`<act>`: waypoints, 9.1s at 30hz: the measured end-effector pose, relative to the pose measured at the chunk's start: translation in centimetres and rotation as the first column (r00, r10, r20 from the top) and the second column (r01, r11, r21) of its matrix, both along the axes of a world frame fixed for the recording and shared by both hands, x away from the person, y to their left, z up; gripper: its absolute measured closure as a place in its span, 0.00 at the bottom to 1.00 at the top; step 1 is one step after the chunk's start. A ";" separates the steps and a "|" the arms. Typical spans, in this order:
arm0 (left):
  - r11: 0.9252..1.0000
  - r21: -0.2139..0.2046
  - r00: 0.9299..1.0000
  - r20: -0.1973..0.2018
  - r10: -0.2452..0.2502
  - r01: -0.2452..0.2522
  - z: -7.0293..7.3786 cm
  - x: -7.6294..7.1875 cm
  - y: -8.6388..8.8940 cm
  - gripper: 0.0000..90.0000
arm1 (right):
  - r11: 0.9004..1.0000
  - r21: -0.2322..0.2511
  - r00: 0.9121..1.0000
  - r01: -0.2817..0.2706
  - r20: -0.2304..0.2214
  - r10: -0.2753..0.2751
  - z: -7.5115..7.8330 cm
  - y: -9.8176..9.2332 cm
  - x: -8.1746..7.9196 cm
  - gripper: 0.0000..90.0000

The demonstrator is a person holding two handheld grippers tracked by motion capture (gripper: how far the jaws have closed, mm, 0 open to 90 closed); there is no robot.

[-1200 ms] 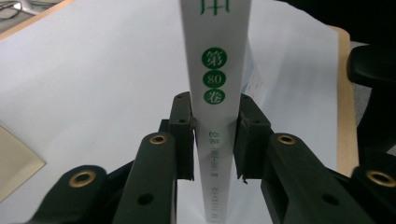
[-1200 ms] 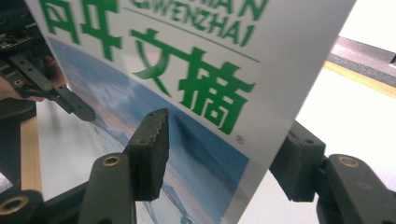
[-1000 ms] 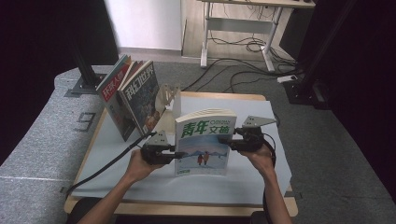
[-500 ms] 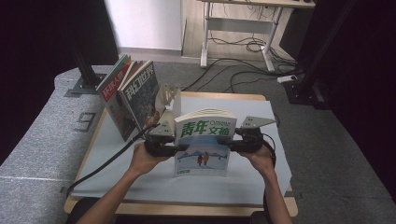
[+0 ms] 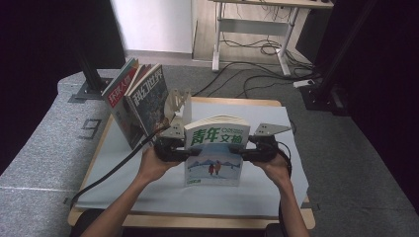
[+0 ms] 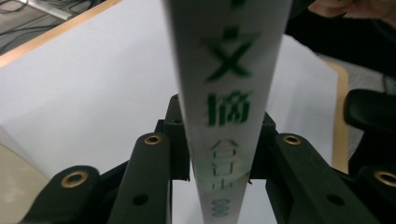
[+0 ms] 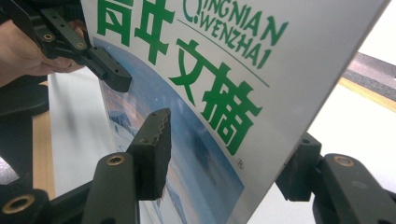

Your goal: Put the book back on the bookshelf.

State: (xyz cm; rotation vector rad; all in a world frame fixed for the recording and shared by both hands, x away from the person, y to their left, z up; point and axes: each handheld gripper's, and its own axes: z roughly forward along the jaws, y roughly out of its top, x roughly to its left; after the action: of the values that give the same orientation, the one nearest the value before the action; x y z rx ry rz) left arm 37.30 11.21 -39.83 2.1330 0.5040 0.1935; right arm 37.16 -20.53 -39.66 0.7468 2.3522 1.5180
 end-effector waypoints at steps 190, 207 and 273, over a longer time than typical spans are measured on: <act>0.790 -0.167 0.793 0.064 0.606 -0.590 5.0 7.7 8.1 0.83 | 0.769 -0.309 0.781 0.560 -0.115 -0.615 -14.1 -8.5 -0.1 0.00; 0.824 -0.166 0.825 0.082 0.559 -0.542 3.1 7.7 7.6 0.82 | 0.769 -0.309 0.781 0.560 -0.115 -0.614 -14.1 -8.5 -0.1 0.00; 0.828 -0.076 0.828 0.050 0.559 -0.555 7.3 7.6 6.9 0.82 | 0.768 -0.308 0.779 0.561 -0.116 -0.616 -14.1 -8.4 -0.1 0.00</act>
State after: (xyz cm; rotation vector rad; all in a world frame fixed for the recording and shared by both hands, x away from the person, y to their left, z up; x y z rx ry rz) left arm 44.87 18.11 -32.56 1.8606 1.0753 0.5737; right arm 37.03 -28.97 -53.73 1.4678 2.0746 0.8726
